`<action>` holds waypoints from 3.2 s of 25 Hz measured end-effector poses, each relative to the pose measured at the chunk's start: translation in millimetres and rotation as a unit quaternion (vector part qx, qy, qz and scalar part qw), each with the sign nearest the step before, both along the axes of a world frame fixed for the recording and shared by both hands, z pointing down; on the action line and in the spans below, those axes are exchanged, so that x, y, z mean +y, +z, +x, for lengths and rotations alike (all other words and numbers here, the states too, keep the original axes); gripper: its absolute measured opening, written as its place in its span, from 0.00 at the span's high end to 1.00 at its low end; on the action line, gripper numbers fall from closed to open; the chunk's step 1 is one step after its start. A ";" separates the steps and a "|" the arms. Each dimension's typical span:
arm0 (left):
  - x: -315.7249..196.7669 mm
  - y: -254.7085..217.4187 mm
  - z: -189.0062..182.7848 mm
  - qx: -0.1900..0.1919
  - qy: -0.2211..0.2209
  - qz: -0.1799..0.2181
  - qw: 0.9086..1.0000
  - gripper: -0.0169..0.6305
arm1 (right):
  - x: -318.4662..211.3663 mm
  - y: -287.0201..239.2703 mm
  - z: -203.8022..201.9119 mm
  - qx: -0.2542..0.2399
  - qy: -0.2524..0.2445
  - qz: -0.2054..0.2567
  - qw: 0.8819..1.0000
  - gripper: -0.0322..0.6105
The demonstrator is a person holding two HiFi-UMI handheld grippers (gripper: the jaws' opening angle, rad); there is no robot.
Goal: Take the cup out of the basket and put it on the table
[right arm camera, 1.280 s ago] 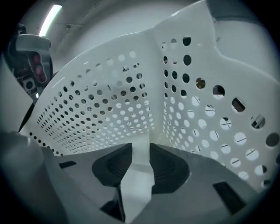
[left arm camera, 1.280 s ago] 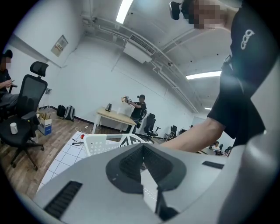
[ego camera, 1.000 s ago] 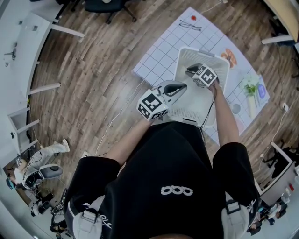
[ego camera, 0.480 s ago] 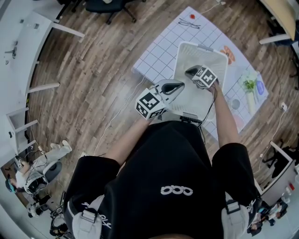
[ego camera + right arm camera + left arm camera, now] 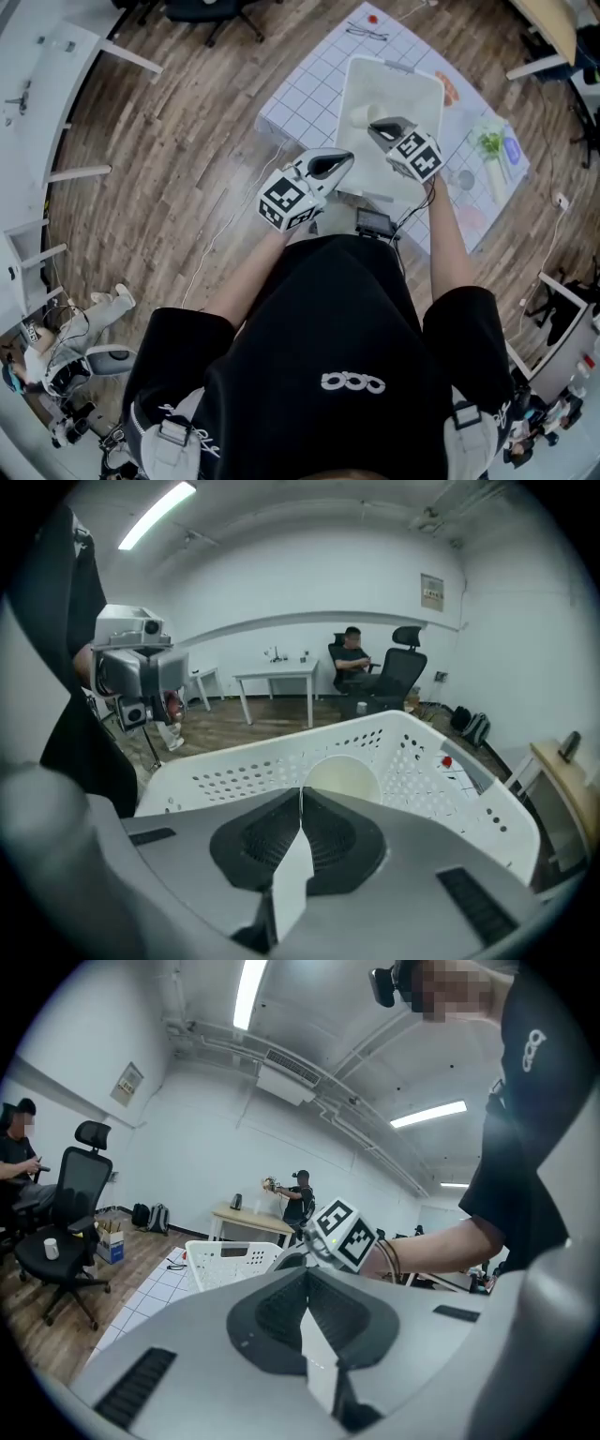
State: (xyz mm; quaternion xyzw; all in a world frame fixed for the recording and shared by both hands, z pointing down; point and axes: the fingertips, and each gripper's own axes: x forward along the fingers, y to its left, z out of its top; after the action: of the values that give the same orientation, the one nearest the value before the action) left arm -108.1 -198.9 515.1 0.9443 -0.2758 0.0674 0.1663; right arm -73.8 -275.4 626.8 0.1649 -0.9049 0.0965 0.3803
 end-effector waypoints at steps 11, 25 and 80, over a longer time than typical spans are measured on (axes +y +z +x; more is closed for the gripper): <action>92.4 -20.7 -5.8 -0.007 -0.029 0.034 0.999 0.96 | 110.6 -97.7 38.7 -0.063 0.085 0.153 0.983 0.90; 162.6 -33.2 49.6 0.001 0.002 0.044 0.999 0.96 | 226.4 -153.1 118.0 -0.095 0.162 0.212 0.959 0.90; 195.0 -40.0 247.1 -0.006 -0.014 0.046 0.999 0.96 | 311.2 -99.7 360.6 -0.090 0.220 0.145 0.960 0.90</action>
State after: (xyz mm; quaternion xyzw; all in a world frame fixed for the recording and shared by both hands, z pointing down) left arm 139.1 -3.9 475.1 0.9465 -0.2931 0.0582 0.1215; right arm 286.8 35.8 527.1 0.4043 -0.8809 0.0598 0.2388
